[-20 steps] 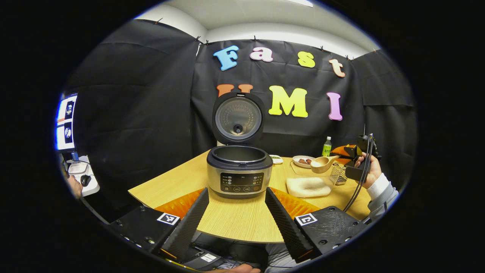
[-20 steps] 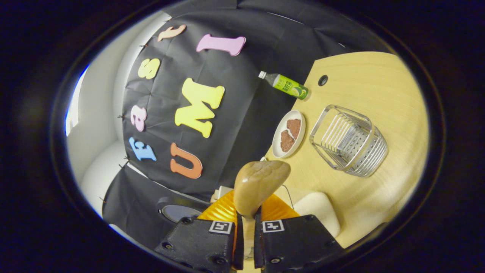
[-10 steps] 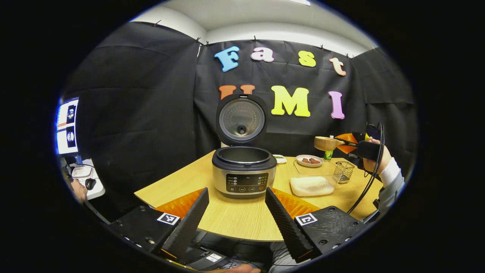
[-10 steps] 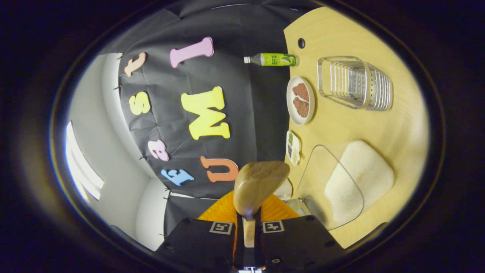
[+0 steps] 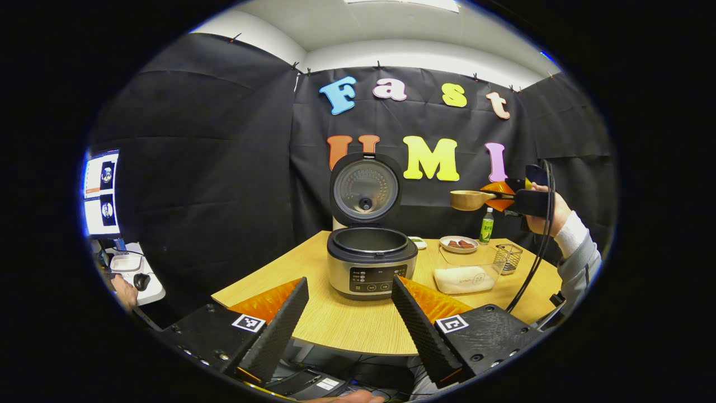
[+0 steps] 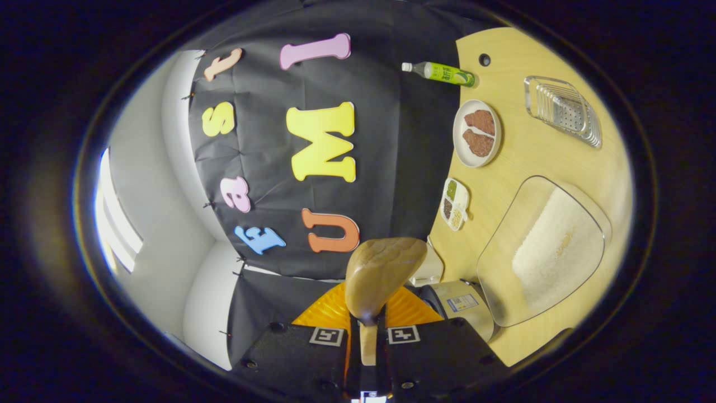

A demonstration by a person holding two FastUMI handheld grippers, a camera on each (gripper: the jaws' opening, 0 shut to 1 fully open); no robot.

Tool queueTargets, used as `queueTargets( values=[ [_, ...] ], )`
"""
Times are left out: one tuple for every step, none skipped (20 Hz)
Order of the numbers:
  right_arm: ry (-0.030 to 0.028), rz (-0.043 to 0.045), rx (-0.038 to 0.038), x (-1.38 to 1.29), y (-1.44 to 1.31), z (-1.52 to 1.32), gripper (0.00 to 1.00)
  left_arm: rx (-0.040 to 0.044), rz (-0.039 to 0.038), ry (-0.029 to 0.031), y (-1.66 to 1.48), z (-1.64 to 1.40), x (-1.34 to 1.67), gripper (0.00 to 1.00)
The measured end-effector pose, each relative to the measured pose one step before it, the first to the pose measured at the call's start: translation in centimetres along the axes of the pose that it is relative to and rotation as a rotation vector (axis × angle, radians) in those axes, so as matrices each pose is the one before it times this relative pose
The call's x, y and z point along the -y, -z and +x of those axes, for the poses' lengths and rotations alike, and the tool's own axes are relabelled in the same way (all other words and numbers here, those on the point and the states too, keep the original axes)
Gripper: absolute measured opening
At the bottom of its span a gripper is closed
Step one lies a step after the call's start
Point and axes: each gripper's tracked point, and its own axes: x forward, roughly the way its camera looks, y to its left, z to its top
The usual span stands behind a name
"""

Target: Close the left gripper, press the button to open the rice cooker; take a wooden spoon from the chopstick holder with the right hand, scoop a spoonful of rice and pour it into the rice cooker, then put the wooden spoon back into the chopstick holder.

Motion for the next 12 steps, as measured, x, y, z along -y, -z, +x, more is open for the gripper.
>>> queueTargets(
  values=[
    [0.01797,-0.03457,-0.00784,-0.273,0.823,0.82,0.15,0.00039,0.00487,-0.00046,0.018,0.011,-0.286,0.95],
    [0.01475,-0.03344,-0.00634,-0.493,0.982,0.741,0.15,0.00023,0.00195,-0.00099,0.078,0.136,-0.145,0.95],
    [0.0119,-0.03529,-0.00829,-0.381,0.888,0.677,0.15,-0.00289,-0.00034,0.00557,0.237,0.135,0.036,0.95],
    [0.01757,-0.03803,-0.00667,-0.341,1.019,0.706,0.15,-0.00528,-0.00473,0.00961,0.277,-0.04,0.287,0.96],
    [0.01846,-0.03549,-0.00447,-0.157,0.824,0.79,0.15,-0.001,-0.01341,0.00553,0.086,0.101,0.27,0.95],
    [0.0151,-0.03096,-0.00278,-0.309,0.821,0.819,0.15,-0.00403,-0.02645,0.00336,0.062,0.171,0.259,0.95],
    [0.00617,-0.0253,-0.00387,-0.426,0.804,0.863,0.15,-0.00778,-0.02937,0.01042,0.309,0.129,0.657,0.95],
    [0.00278,-0.01913,-0.00275,-0.521,0.772,0.816,0.15,-0.00092,-0.01934,0.01389,0.183,-0.045,0.805,0.95],
    [0.00799,-0.01543,-0.00806,-0.179,0.735,0.96,0.15,0.00559,-0.01169,0.00855,0.065,0.06,0.599,0.94],
    [0.01547,-0.01585,-0.00825,-0.035,0.72,0.751,0.15,0.00184,-0.00197,0.00326,0.295,0.228,0.377,0.94],
    [0.01752,-0.01376,-0.0039,0.208,0.602,0.763,0.15,-0.00299,0.00501,0.00607,0.246,0.058,0.4,0.95],
    [0.01739,-0.02177,-0.00525,0.012,0.693,0.742,0.15,0.00223,0.01193,0.00715,0.196,0.089,0.412,0.95]
  ],
)
